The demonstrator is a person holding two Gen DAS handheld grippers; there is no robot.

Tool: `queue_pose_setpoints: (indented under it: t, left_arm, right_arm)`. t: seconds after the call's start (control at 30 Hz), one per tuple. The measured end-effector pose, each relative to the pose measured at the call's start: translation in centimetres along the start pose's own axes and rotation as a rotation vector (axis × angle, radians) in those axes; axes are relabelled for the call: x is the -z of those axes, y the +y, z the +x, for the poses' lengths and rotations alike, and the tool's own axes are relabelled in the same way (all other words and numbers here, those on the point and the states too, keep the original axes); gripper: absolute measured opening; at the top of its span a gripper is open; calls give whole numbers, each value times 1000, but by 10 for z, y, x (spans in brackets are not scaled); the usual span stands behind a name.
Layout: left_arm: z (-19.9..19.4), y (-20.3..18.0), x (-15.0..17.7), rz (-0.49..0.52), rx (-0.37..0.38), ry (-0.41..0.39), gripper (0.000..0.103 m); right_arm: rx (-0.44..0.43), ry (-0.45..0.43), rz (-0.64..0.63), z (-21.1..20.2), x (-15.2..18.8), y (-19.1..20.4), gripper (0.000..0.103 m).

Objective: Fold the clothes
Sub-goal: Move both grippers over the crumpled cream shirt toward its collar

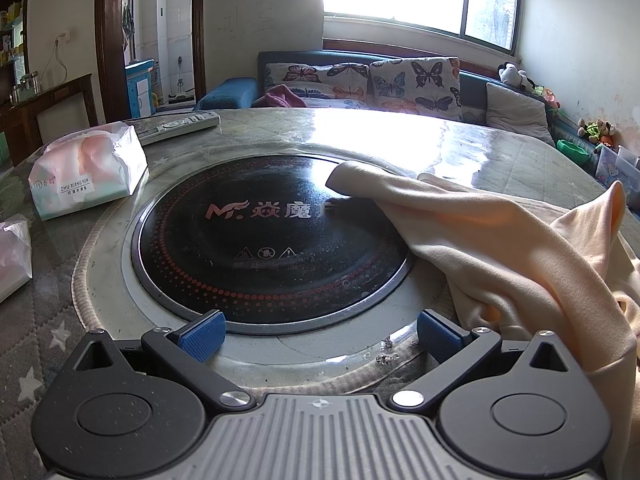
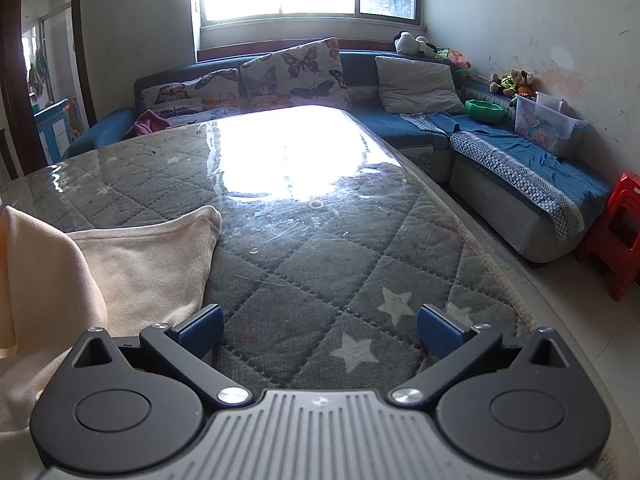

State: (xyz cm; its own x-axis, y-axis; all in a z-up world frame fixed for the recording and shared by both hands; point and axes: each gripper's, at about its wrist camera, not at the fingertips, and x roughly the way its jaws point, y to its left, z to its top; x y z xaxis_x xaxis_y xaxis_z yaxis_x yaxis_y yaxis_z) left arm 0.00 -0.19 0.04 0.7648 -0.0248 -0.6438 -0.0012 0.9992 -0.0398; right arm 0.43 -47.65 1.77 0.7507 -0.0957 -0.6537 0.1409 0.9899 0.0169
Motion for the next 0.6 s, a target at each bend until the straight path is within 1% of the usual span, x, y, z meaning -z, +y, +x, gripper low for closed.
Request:
queue_pose_setpoints:
  t: [0.17, 0.37, 0.47, 0.6]
  left_arm:
    - [-1, -13, -2, 9, -15, 20, 103]
    - [-4, -29, -4, 18, -32, 42, 103]
    - [-33, -27, 5, 8, -7, 14, 103]
    - [-50, -41, 10, 14, -10, 20, 103]
  right_arm:
    - [-73, 1, 4, -14, 7, -4, 103]
    - [-85, -25, -86, -51, 18, 24, 103]
    - [-114, -44, -109, -74, 25, 32, 103]
    - [-150, -46, -120, -91, 34, 42, 103]
